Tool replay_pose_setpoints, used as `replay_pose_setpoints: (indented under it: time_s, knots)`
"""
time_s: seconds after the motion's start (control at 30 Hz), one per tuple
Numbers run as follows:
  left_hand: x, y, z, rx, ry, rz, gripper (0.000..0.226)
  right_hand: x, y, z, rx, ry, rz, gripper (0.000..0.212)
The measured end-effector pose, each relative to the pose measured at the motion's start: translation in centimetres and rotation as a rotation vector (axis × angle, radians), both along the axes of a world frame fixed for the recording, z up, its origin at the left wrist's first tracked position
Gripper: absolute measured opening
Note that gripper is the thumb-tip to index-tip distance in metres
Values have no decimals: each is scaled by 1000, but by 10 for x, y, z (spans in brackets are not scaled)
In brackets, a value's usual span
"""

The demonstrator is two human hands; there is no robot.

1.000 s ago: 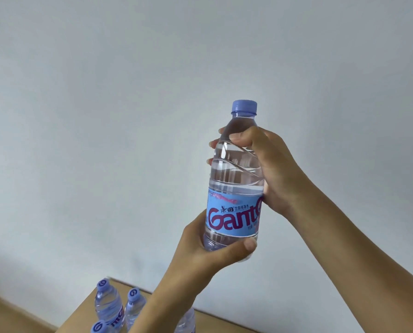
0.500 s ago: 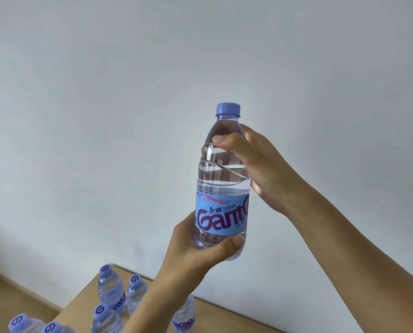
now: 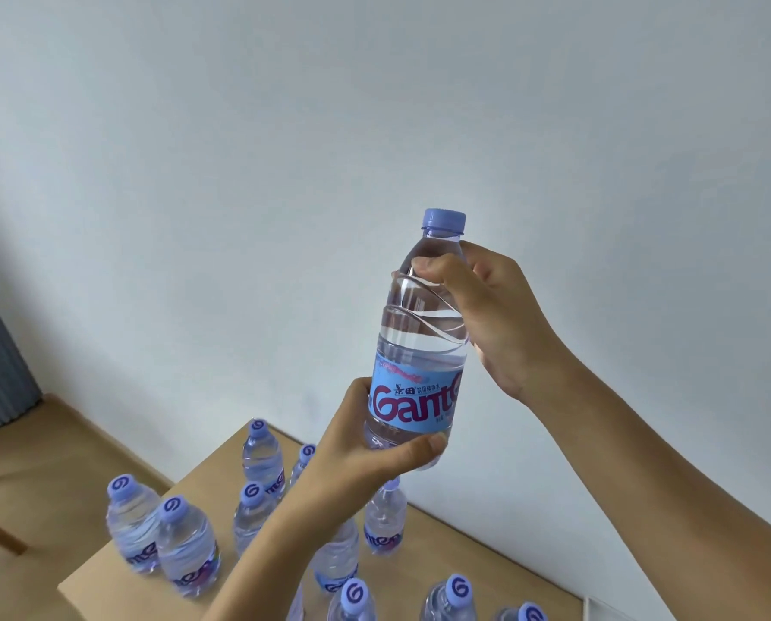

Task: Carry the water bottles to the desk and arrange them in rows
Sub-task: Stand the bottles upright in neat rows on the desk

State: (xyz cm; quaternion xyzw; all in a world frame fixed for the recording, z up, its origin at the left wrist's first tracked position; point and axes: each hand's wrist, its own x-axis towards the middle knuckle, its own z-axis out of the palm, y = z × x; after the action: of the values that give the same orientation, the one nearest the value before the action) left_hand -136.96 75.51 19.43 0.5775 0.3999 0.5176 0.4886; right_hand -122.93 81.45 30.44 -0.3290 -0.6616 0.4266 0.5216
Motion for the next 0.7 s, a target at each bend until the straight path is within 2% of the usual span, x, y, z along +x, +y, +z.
replay_pose_setpoints:
  time_s: [0.23, 0.33, 0.43, 0.6, 0.7]
  knots:
    - [-88, 21, -20, -4, 70, -50, 52, -84, 19, -21, 1, -36, -6, 9]
    - [-137, 37, -33, -14, 114, -44, 55, -127, 29, -32, -8, -18, -35, 5]
    - [-186, 54, -46, -17, 243, -1, 65, -169, 39, -46, -10, -35, -85, 6]
    - [-247, 74, -66, -2, 301, 9, 59, -226, 53, -72, -78, -64, -148, 3]
    - [-272, 86, -76, -9, 322, -8, 51, -248, 63, -82, -107, -100, -196, 9]
